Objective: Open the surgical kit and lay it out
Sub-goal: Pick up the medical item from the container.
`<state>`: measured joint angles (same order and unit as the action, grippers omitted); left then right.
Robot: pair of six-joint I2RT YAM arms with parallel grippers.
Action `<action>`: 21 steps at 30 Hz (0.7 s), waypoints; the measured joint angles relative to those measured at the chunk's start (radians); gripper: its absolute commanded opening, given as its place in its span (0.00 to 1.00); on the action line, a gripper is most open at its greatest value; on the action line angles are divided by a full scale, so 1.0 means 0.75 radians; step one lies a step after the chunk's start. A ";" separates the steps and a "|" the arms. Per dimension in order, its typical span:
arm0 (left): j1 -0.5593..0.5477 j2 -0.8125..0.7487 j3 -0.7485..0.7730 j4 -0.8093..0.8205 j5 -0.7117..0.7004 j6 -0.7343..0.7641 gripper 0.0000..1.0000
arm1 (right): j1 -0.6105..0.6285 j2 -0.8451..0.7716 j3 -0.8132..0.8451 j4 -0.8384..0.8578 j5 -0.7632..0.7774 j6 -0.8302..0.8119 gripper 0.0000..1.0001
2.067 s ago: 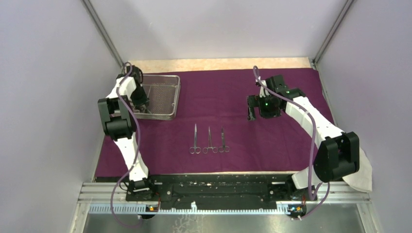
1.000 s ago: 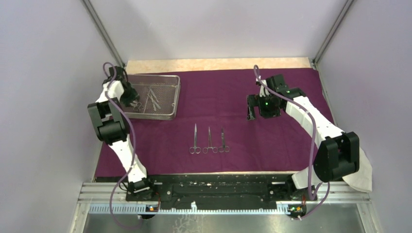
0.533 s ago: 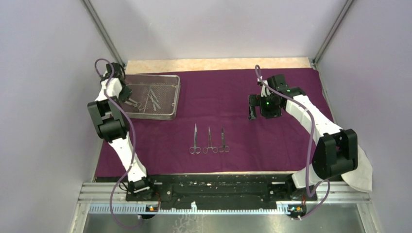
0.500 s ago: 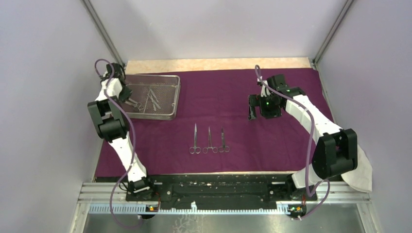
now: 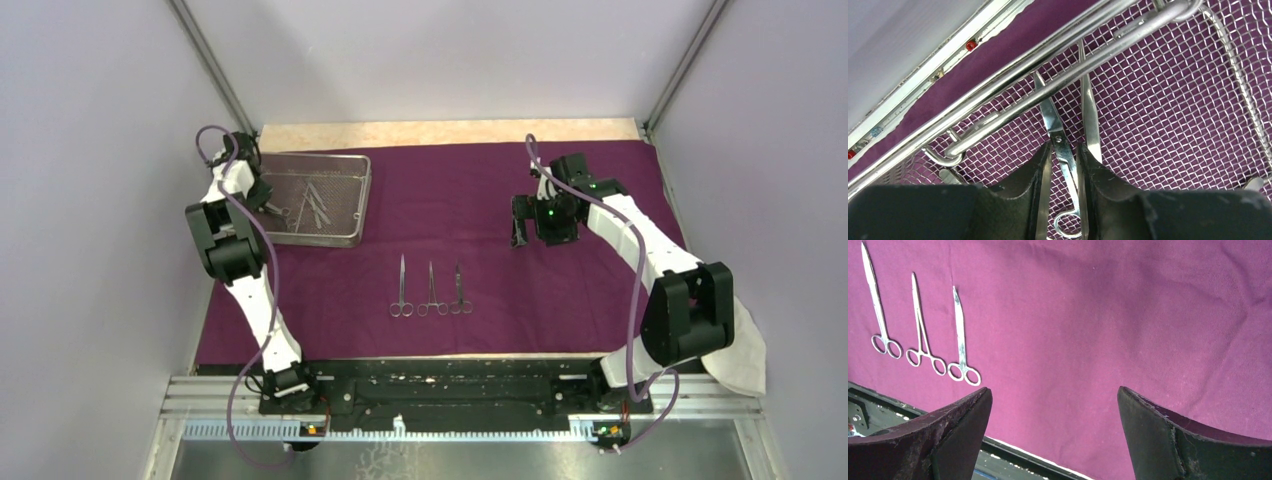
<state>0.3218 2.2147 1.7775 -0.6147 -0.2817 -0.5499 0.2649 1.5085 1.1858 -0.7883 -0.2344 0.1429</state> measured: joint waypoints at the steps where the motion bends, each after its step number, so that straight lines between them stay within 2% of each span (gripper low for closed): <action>1: 0.000 0.005 0.007 -0.002 -0.009 -0.009 0.32 | 0.000 0.000 0.000 0.000 -0.001 0.000 0.95; 8: -0.004 0.056 0.087 -0.090 -0.057 -0.057 0.30 | 0.000 0.000 0.000 0.000 -0.009 0.001 0.95; 17: -0.021 0.091 0.146 -0.153 -0.071 -0.088 0.13 | 0.000 0.000 0.000 0.000 -0.010 0.009 0.94; 21: -0.020 0.091 0.146 -0.152 -0.056 -0.093 0.10 | 0.000 0.000 0.000 -0.001 -0.010 0.009 0.94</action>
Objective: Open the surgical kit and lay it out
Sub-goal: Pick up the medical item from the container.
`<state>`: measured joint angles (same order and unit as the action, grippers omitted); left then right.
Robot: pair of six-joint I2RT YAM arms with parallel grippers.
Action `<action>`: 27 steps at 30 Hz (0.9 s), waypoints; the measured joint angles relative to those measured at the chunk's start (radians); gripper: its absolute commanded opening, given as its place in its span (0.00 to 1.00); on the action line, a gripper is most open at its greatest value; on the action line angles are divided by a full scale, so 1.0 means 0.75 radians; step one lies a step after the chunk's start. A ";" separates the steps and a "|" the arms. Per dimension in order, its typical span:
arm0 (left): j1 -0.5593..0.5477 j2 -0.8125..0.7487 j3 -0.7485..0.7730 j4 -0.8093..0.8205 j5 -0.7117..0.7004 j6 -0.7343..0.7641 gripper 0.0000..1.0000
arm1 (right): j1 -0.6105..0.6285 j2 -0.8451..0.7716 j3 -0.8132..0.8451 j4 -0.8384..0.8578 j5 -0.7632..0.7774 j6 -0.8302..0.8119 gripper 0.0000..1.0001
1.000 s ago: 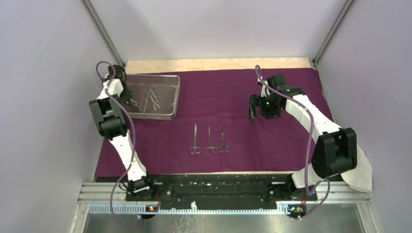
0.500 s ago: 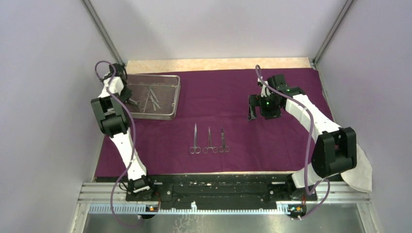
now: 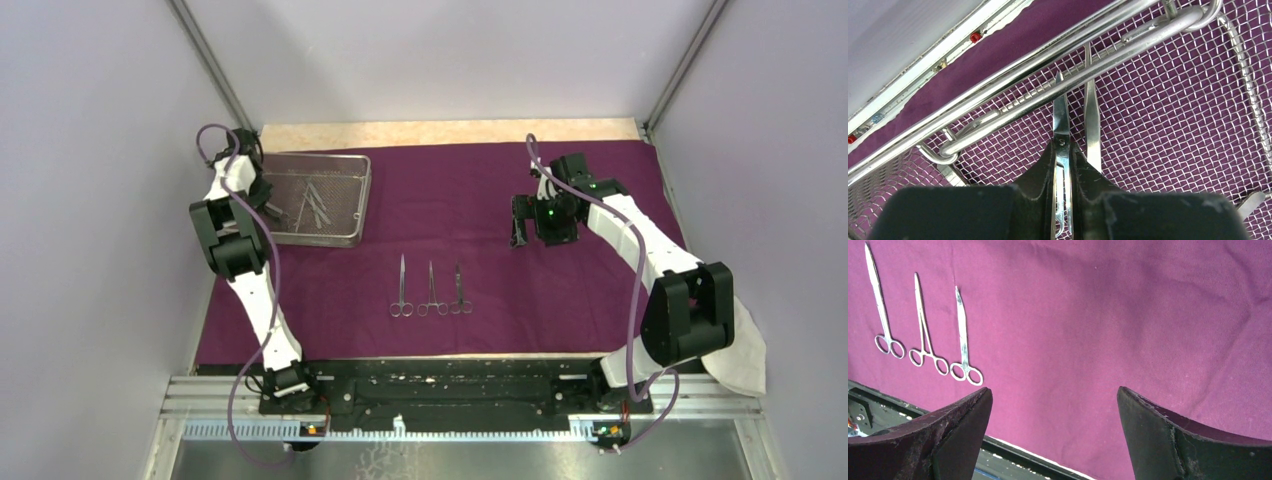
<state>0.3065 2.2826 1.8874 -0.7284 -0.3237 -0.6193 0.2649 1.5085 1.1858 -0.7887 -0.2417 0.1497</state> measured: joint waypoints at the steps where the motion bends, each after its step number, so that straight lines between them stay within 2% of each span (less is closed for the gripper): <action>1: 0.001 -0.001 0.000 0.000 0.004 0.000 0.09 | 0.000 0.000 0.000 0.000 0.000 0.000 0.94; 21: -0.036 -0.025 0.002 -0.006 0.209 -0.026 0.06 | 0.000 -0.040 -0.001 0.003 -0.006 0.001 0.94; 27: -0.060 -0.069 0.001 -0.010 0.235 -0.025 0.00 | 0.002 -0.048 -0.001 0.005 -0.005 0.001 0.94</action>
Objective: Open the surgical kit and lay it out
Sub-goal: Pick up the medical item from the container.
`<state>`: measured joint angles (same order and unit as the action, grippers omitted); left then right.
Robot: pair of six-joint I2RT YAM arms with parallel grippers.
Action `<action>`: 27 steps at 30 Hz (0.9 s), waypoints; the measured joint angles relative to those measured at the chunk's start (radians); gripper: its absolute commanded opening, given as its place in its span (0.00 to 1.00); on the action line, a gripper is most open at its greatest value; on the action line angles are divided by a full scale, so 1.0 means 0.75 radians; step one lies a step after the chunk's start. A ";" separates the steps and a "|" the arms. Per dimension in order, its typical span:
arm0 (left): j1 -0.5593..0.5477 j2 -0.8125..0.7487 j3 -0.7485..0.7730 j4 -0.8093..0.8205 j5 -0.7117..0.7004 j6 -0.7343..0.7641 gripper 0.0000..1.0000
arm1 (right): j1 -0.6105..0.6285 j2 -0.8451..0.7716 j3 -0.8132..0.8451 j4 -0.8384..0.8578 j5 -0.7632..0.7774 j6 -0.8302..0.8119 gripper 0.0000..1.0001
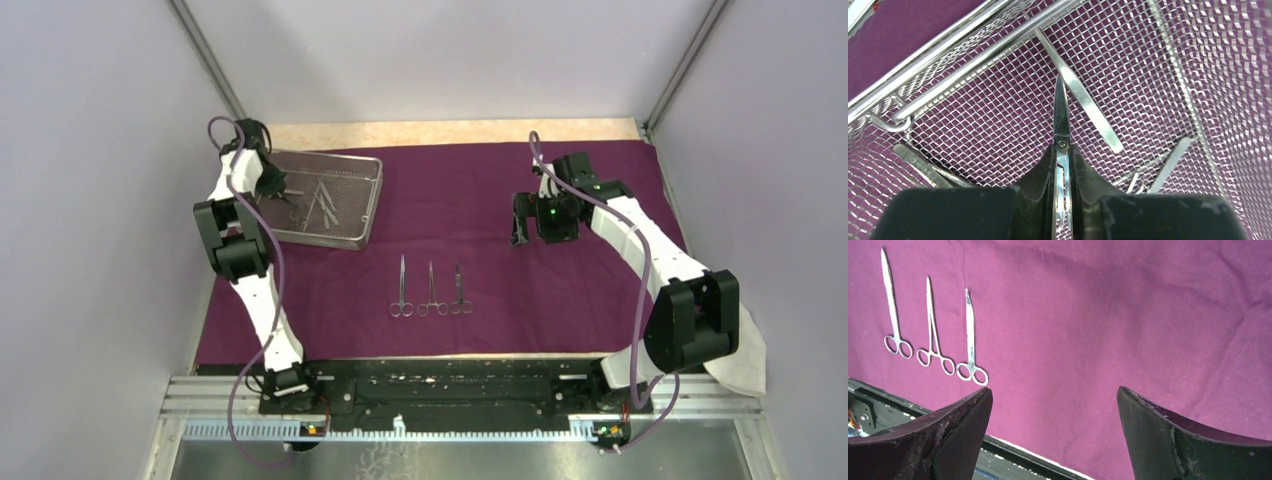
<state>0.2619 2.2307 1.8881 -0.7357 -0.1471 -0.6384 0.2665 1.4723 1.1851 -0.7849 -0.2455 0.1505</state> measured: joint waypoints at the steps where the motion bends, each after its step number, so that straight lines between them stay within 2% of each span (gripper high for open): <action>1: -0.002 -0.013 -0.001 0.001 0.005 0.001 0.00 | 0.000 0.000 0.000 0.001 0.000 0.000 0.94; 13: -0.001 -0.167 -0.090 0.043 0.136 -0.004 0.00 | 0.037 -0.015 0.000 0.001 -0.001 0.000 0.94; 20: -0.001 -0.346 -0.244 0.085 0.302 -0.007 0.00 | 0.066 -0.052 0.000 0.001 -0.001 0.006 0.95; 27: -0.006 -0.617 -0.477 0.204 0.531 -0.023 0.00 | 0.081 -0.115 -0.001 0.014 -0.037 0.036 0.95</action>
<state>0.2577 1.7679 1.5303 -0.5827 0.2512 -0.6559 0.3275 1.3857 1.1847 -0.7742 -0.2729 0.1776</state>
